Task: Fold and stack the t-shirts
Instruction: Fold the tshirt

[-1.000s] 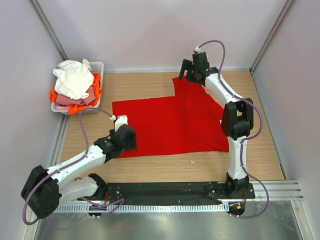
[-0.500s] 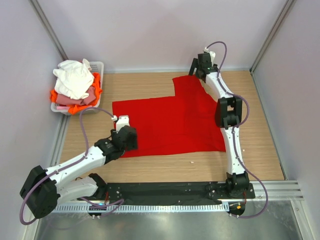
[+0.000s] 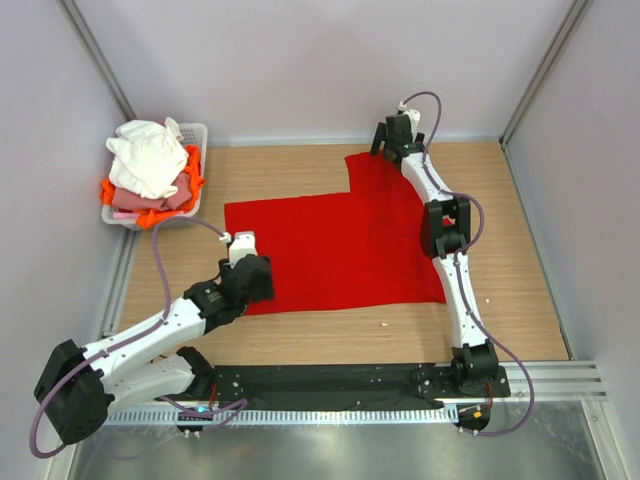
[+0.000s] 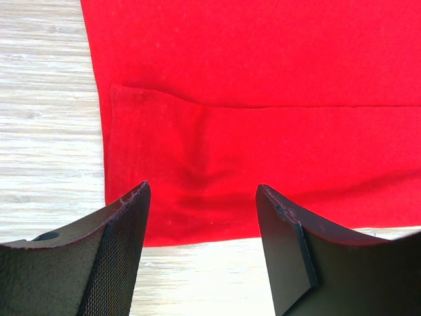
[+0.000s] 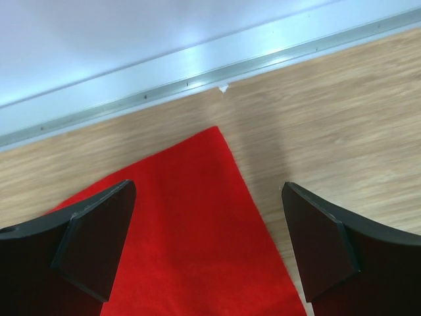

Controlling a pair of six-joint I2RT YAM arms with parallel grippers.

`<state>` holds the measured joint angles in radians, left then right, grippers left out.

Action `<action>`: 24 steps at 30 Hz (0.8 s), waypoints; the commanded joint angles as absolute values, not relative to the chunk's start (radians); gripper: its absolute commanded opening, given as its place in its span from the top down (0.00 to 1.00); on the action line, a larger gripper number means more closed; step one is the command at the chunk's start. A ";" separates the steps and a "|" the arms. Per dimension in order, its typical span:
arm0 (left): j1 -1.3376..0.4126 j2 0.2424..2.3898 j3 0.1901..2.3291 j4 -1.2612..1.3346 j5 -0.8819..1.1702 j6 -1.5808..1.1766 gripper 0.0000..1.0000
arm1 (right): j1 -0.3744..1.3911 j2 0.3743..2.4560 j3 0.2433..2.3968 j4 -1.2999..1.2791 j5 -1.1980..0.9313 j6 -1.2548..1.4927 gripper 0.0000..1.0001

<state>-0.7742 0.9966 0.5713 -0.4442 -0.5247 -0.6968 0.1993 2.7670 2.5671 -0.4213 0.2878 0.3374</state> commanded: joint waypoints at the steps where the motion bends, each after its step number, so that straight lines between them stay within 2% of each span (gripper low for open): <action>1: -0.781 0.968 0.560 -0.407 -0.569 -0.701 0.33 | 0.204 2.786 2.645 -0.379 0.298 0.334 0.00; 4: -0.782 0.966 0.558 -0.406 -0.571 -0.701 0.33 | 0.204 2.803 2.649 -0.368 0.258 0.357 0.09; 5: -0.784 0.968 0.558 -0.407 -0.574 -0.703 0.33 | 0.206 2.810 2.652 -0.359 0.227 0.368 0.17; 7: -0.787 0.968 0.558 -0.406 -0.577 -0.703 0.33 | 0.209 2.815 2.652 -0.344 0.203 0.373 0.25; 10: -0.790 0.969 0.560 -0.408 -0.581 -0.703 0.33 | 0.213 2.815 2.649 -0.331 0.158 0.377 0.50; 11: -0.792 0.973 0.560 -0.408 -0.581 -0.703 0.33 | 0.212 2.812 2.648 -0.330 0.153 0.379 0.66; 14: -0.792 0.986 0.566 -0.411 -0.594 -0.712 0.33 | 0.212 2.790 2.619 -0.322 0.169 0.380 0.98; 20: -0.790 1.129 0.669 -0.486 -0.684 -0.765 0.31 | 0.212 2.639 2.444 -0.250 0.182 0.356 0.98; 24: -0.770 1.229 0.822 -0.528 -0.698 -0.772 0.27 | 0.207 2.453 2.144 -0.108 0.213 0.345 0.98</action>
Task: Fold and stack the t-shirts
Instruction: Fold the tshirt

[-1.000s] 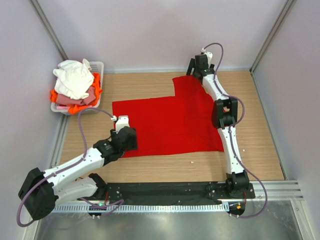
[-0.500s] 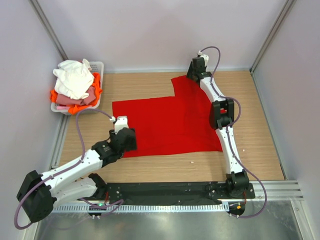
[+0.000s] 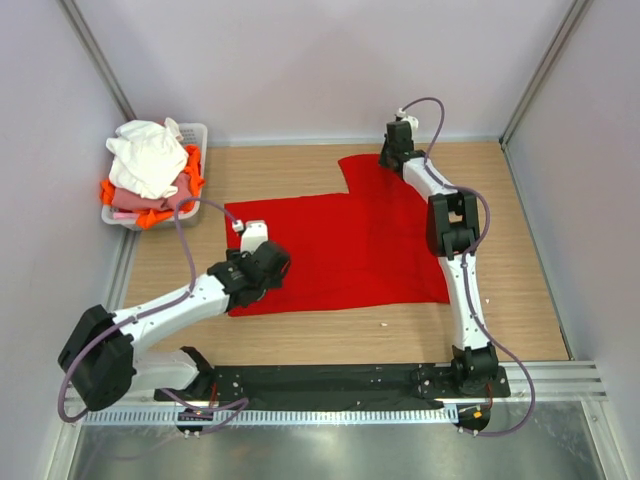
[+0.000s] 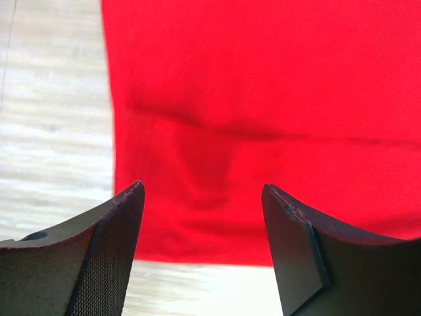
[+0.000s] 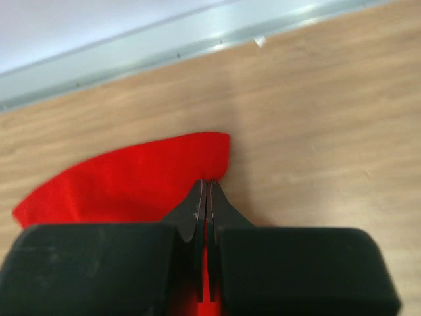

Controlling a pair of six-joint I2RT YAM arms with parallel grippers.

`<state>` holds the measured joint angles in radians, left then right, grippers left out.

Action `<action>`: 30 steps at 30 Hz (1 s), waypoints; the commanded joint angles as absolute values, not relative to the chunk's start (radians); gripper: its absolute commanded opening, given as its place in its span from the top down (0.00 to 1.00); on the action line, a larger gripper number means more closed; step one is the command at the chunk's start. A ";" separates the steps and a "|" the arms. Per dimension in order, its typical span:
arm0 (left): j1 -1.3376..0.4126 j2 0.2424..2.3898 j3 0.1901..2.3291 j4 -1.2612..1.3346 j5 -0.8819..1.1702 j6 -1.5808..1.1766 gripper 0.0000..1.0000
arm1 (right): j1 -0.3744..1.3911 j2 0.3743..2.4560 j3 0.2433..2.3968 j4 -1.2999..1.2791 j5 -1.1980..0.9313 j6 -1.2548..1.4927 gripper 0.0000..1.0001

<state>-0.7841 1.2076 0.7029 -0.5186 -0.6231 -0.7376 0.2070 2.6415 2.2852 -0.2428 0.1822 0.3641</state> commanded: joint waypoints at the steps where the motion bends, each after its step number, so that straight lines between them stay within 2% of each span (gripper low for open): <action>1: -0.729 1.250 0.854 -0.516 -0.668 -0.759 0.26 | 0.204 2.422 2.100 -0.083 0.219 0.347 0.99; 3: -0.643 1.269 0.925 -0.486 -0.637 -0.715 0.25 | 0.206 2.353 2.010 -0.035 0.225 0.351 0.98; 7: -0.454 1.370 1.057 -0.454 -0.526 -0.681 0.26 | 0.202 2.336 1.994 -0.047 0.239 0.357 0.98; 12: -0.279 1.598 1.227 -0.414 -0.397 -0.701 0.31 | 0.186 2.292 1.961 -0.066 0.304 0.382 0.99; 21: -0.229 2.017 1.592 -0.495 -0.454 -0.673 0.32 | 0.097 2.230 1.846 -0.060 0.345 0.445 0.98; 30: -0.180 2.207 1.865 -0.569 -0.437 -0.655 0.31 | 0.063 2.169 1.758 -0.031 0.383 0.456 0.99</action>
<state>-0.2039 2.1860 1.7737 -0.5293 -0.4389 -0.6731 0.0631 2.2803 1.7752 -0.0959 0.3332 0.4347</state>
